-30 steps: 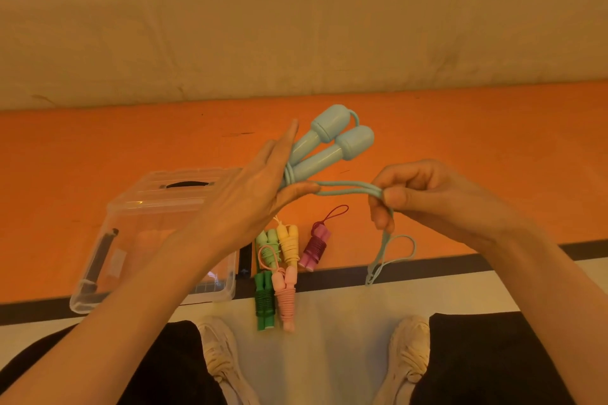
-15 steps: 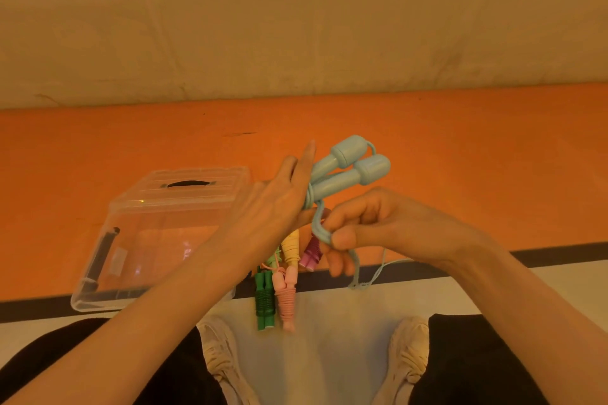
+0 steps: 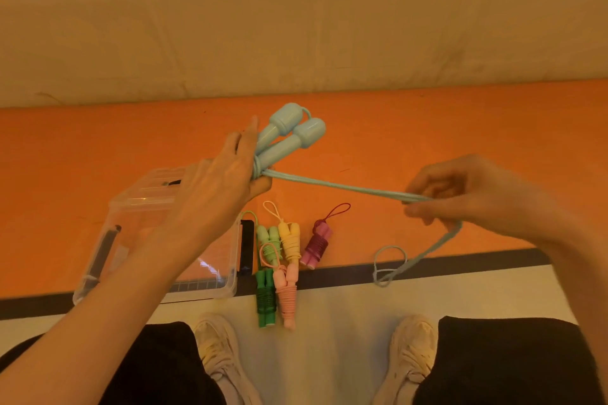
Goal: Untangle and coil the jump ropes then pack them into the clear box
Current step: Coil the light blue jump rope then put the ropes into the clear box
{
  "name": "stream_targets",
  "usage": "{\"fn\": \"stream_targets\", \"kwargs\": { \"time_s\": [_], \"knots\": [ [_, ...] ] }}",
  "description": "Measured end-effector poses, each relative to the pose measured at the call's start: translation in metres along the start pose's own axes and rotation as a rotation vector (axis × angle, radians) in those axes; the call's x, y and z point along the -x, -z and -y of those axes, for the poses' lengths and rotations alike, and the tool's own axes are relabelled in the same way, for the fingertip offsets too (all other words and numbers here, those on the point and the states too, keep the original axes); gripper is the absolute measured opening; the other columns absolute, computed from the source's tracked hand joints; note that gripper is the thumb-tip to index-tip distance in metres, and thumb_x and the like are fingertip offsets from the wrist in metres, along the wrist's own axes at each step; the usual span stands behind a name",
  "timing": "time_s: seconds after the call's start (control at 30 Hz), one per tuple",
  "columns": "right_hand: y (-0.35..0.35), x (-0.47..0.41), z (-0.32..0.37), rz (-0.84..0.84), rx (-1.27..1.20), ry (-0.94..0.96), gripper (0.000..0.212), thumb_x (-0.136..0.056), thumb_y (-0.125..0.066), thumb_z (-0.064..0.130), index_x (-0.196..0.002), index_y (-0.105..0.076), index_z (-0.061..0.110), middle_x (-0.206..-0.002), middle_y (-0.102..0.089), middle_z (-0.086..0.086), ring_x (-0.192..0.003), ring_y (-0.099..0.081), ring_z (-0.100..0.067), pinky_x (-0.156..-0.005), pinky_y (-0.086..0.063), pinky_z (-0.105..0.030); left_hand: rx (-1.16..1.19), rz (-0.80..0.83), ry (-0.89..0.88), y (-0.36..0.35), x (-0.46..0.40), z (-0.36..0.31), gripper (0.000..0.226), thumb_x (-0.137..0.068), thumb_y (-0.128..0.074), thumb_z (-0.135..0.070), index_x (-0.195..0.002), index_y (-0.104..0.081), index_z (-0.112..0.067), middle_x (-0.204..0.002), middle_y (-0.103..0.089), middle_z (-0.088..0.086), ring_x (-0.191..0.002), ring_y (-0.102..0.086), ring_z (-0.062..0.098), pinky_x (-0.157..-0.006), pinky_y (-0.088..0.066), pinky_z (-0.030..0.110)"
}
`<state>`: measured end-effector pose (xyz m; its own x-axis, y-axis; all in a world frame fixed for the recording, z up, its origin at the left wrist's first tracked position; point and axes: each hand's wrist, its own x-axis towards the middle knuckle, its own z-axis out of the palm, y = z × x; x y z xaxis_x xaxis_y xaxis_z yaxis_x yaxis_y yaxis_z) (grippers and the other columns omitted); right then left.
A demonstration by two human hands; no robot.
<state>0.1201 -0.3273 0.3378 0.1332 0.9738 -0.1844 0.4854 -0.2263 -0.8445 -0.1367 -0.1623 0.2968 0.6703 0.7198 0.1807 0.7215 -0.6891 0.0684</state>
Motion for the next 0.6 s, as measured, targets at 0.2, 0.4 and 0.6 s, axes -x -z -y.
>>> {"fn": "stream_targets", "kwargs": {
  "time_s": [0.2,0.4,0.6],
  "knots": [
    [0.008,-0.008,0.011,-0.451,-0.076,0.345,0.006,-0.079,-0.071,0.017,-0.082,-0.071,0.022,-0.064,-0.069,0.015,-0.057,-0.057,0.002,-0.058,-0.042,-0.011,-0.086,0.010,-0.206,-0.010,0.004,-0.008,0.076,-0.086,-0.046,-0.046,-0.146,-0.034,0.000,-0.095,-0.058,0.015,-0.042,-0.046,0.029,-0.038,-0.014,0.022],
    [0.002,-0.049,0.021,-0.585,-0.036,0.445,0.016,-0.085,-0.068,0.015,-0.077,-0.067,0.029,-0.062,-0.066,0.019,-0.064,-0.058,0.000,-0.064,-0.047,-0.028,-0.177,-0.063,-0.398,-0.027,0.011,-0.026,0.076,-0.091,-0.035,-0.053,-0.143,-0.039,0.003,-0.087,-0.058,0.008,-0.047,-0.050,0.023,-0.045,-0.024,0.027],
    [-0.012,-0.082,0.015,-0.550,0.012,0.349,0.009,-0.086,-0.068,0.016,-0.078,-0.066,0.017,-0.056,-0.058,0.014,-0.052,-0.049,0.008,-0.054,-0.033,-0.008,-0.008,-0.072,-0.484,-0.046,0.020,-0.041,0.072,-0.098,-0.016,-0.058,-0.143,-0.025,-0.003,-0.090,-0.054,0.006,-0.051,-0.054,0.029,-0.059,-0.055,0.050]
  ]
}}
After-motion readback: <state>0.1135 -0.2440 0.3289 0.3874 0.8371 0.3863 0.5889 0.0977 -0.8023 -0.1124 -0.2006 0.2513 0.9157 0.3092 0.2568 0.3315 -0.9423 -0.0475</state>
